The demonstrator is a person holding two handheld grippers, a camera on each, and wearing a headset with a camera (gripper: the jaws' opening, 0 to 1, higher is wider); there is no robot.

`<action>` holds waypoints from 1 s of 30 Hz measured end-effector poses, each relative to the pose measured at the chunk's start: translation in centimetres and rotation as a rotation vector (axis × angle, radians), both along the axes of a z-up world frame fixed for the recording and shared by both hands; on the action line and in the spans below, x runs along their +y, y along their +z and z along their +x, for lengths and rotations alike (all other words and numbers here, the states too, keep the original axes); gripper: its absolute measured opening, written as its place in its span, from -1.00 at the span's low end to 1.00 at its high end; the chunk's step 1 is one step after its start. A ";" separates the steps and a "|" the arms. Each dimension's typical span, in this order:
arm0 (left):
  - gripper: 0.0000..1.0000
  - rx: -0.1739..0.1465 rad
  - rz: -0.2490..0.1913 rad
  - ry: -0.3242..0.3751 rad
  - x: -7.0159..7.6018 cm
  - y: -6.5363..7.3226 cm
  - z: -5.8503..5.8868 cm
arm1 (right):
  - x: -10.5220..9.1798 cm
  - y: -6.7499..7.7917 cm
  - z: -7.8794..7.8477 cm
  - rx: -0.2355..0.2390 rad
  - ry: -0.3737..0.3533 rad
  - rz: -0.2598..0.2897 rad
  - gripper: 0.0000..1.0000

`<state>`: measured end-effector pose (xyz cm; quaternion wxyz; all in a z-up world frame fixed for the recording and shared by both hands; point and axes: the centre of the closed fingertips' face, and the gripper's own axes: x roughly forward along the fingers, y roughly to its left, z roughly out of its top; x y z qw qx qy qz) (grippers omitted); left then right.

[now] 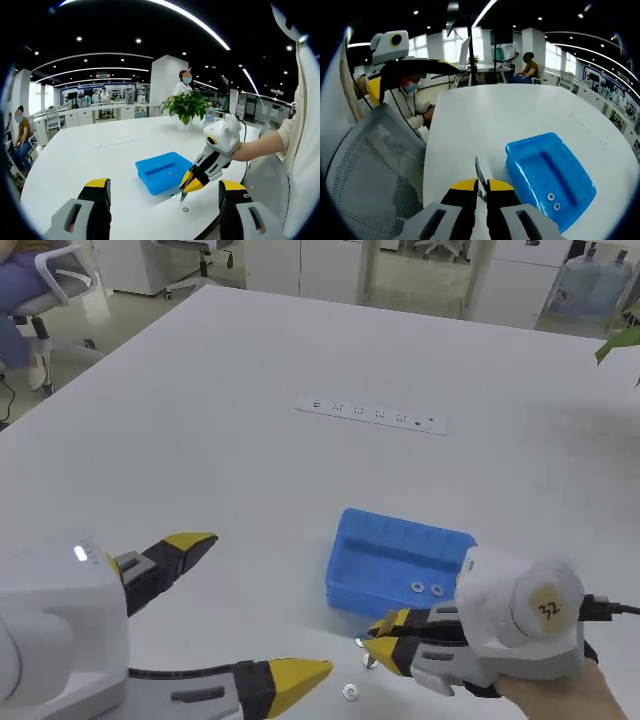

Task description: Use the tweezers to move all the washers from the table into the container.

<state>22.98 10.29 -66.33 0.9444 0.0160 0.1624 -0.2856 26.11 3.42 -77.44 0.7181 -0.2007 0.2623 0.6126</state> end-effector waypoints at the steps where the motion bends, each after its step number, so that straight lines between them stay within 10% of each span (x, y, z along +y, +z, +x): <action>1: 0.82 -0.001 -0.001 0.000 0.0 0.0 0.0 | 0.0 0.0 0.1 0.002 -0.001 0.003 -0.95; 14: 0.82 -0.002 -0.004 0.014 0.5 0.0 0.0 | -0.9 1.1 0.9 0.071 -0.089 0.074 -0.96; 30: 0.82 -0.003 -0.007 0.010 0.2 0.1 -0.1 | -0.8 7.1 5.1 0.032 -0.157 0.195 -0.96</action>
